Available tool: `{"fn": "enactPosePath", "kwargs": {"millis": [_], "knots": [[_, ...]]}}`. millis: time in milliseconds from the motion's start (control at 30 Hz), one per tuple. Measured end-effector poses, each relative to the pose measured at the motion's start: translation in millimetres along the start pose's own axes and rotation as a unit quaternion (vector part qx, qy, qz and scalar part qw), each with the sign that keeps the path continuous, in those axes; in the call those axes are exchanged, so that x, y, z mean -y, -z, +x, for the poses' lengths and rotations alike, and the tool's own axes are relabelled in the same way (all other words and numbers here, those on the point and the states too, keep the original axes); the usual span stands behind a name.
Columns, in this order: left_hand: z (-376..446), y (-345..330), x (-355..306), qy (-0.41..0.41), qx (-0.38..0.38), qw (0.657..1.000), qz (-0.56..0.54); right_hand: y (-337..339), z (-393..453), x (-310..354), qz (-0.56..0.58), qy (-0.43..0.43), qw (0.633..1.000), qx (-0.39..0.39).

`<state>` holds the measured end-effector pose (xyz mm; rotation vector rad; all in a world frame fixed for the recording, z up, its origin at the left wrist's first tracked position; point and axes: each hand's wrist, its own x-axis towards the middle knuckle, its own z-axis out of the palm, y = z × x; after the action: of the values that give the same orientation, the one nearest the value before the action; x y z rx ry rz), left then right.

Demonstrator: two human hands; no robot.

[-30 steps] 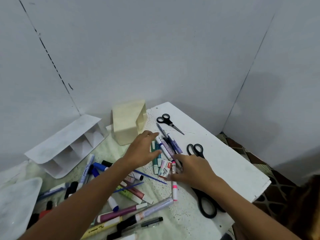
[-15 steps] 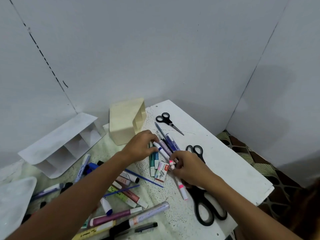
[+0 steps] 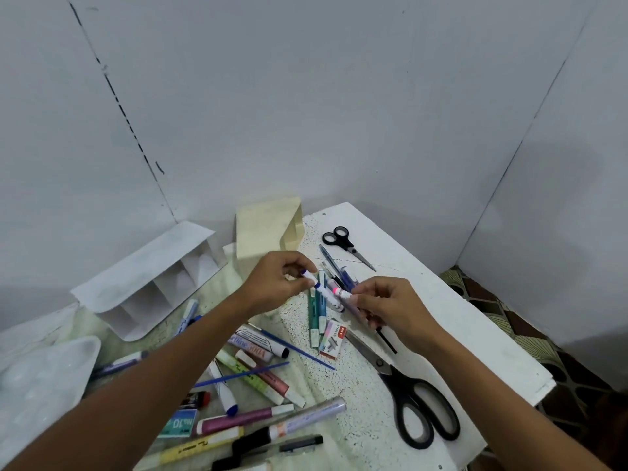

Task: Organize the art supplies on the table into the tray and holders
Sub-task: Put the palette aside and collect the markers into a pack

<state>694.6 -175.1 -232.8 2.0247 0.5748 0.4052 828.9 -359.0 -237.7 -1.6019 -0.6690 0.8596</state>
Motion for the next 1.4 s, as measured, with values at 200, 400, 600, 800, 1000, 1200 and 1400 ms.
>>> {"fn": "enactPosePath", "kwargs": {"millis": [200,400,600,800,1000,1200,1400], "knots": [[-10,10,0,0.011,-0.035,0.997,-0.063,-1,6,6,0.034,0.022,0.999,-0.003],[-20,18,2,0.011,-0.078,0.986,-0.145,-6,7,12,0.098,0.062,0.993,0.012],[-43,33,1,0.012,-0.120,0.979,-0.167,-33,13,9,0.160,0.077,0.981,0.082],[-81,58,8,0.012,-0.149,0.976,-0.158,-77,6,15,0.140,0.089,0.979,0.121],[-129,85,20,0.025,-0.193,0.964,-0.180,-123,-8,13,0.023,0.115,0.977,0.177],[-193,107,35,0.046,-0.227,0.956,-0.178,-185,-34,10,-0.018,0.102,0.961,0.255],[-268,126,47,0.061,-0.259,0.942,-0.204,-250,-67,0,-0.010,0.097,0.945,0.312]]}}
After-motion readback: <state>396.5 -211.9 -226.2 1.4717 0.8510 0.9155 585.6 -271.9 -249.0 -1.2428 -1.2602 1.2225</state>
